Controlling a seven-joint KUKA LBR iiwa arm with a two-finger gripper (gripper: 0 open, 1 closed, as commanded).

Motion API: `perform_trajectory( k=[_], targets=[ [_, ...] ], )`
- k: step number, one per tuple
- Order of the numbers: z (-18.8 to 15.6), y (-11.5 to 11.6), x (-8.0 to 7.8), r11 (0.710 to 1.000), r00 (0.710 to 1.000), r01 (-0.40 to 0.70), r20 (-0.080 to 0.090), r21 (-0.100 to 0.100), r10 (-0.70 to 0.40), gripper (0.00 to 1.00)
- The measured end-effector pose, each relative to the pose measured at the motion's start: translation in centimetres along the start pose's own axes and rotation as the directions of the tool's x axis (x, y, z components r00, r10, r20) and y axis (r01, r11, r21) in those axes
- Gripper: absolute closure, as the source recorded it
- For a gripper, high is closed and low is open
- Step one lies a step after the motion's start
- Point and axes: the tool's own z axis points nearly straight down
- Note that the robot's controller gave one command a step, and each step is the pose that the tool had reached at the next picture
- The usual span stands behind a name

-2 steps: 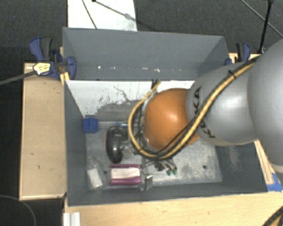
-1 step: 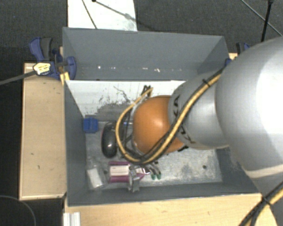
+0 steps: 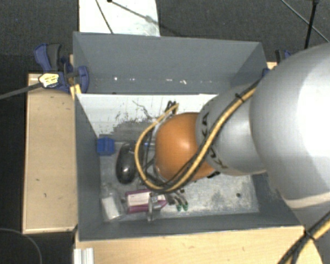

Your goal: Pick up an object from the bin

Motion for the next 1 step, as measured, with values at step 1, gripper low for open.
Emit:
perform_trajectory(
  k=[1],
  targets=[
    [-13.88,-1.29,-2.36,1.000,1.000,-0.011,0.008,0.000,0.011,1.00]
  ],
)
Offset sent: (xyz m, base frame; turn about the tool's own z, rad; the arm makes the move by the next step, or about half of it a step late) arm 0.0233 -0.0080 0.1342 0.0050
